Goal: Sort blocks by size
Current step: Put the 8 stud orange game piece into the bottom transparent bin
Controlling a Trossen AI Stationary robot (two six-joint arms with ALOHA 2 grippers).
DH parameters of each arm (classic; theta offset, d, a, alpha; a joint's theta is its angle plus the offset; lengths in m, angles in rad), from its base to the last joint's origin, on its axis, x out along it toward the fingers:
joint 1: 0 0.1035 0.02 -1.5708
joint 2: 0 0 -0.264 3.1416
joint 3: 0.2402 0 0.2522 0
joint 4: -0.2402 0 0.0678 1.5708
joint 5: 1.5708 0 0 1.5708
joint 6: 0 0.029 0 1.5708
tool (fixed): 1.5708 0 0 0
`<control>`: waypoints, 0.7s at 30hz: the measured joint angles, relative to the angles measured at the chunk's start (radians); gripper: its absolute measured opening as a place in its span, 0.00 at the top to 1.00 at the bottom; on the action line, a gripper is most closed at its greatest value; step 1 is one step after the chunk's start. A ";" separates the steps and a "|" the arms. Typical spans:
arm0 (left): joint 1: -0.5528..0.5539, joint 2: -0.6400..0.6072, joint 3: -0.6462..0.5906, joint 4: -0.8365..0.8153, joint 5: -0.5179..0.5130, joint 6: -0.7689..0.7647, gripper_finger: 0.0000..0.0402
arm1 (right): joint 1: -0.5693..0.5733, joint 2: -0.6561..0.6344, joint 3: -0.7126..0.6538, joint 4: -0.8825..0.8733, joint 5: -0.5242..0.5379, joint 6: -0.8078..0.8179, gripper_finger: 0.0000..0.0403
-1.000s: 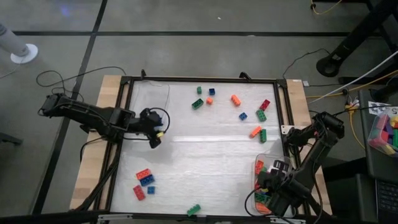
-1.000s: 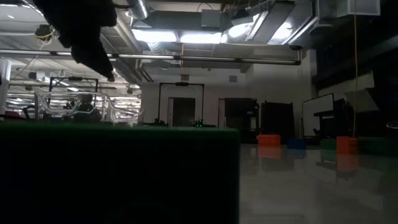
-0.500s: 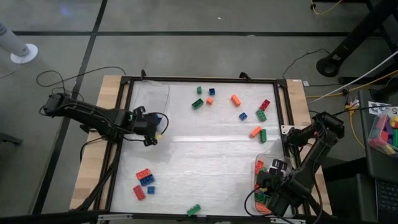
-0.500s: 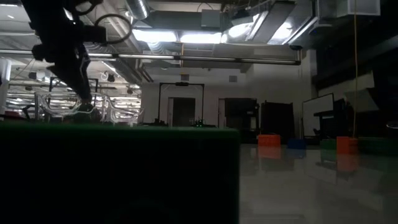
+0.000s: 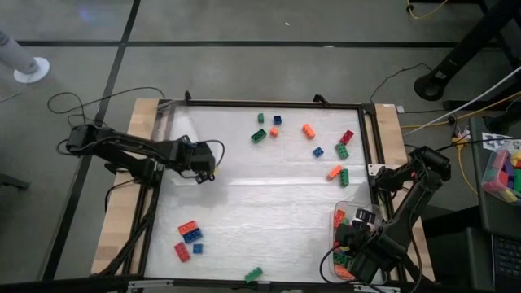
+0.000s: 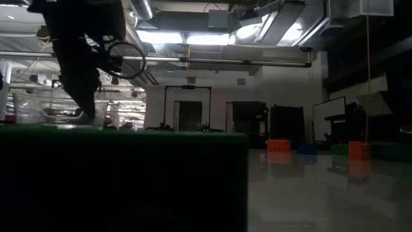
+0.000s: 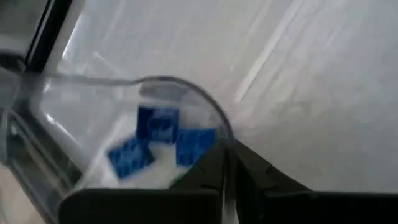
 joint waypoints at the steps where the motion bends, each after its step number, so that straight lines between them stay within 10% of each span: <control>1: 0.018 0.000 0.000 0.004 -0.001 0.004 0.97 | 0.000 0.000 0.000 0.000 0.000 0.000 0.53; 21: 0.146 -0.003 0.001 0.102 0.058 0.448 0.99 | 0.000 0.000 0.000 0.000 0.052 0.000 0.53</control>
